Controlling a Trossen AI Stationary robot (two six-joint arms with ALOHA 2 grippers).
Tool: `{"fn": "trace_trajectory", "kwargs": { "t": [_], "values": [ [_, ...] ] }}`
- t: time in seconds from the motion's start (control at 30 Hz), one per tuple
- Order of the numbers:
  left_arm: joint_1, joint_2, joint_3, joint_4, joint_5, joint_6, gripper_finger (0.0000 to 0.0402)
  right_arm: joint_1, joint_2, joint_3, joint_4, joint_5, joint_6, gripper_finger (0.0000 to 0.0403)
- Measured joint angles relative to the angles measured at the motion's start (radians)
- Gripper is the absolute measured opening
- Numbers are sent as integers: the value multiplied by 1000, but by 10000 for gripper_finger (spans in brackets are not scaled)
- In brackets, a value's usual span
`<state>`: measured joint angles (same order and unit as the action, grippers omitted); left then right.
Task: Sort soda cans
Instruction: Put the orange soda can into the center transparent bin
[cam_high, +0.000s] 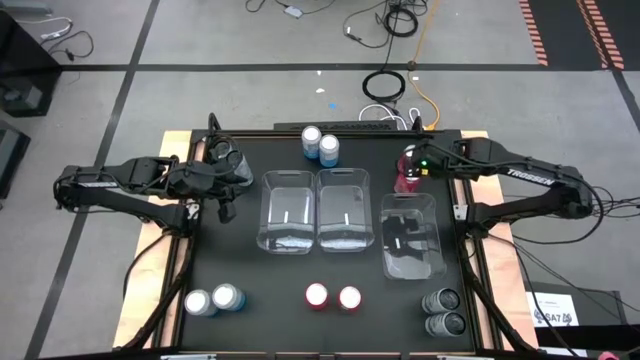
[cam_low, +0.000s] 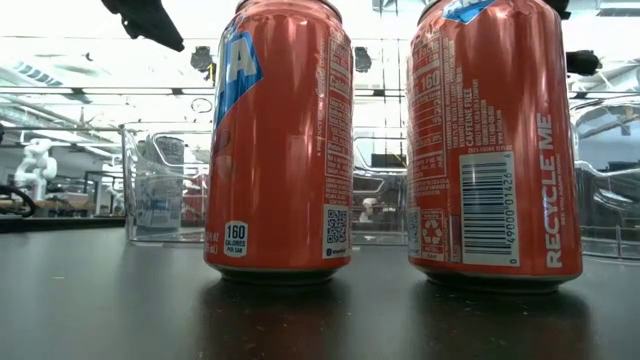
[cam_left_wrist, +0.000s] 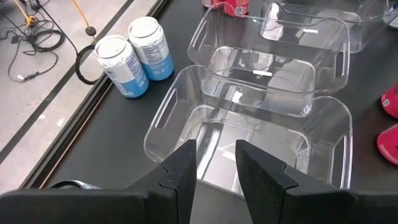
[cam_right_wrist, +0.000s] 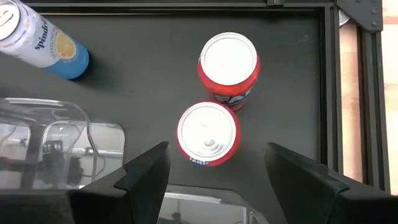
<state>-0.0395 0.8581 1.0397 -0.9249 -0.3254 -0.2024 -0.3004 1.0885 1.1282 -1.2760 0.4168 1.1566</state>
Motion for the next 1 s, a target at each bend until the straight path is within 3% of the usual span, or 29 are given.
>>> {"fn": "trace_trajectory", "kwargs": {
  "t": [0.4,0.8,1.0],
  "values": [
    [0,0,0,0,6,0,123,0,0,0,1,-5,-71,260],
    [0,0,0,0,6,0,123,0,1,0,11,1,-69,375],
    [0,0,0,0,6,0,123,0,1,0,56,-3,-62,395]
  ]
}}
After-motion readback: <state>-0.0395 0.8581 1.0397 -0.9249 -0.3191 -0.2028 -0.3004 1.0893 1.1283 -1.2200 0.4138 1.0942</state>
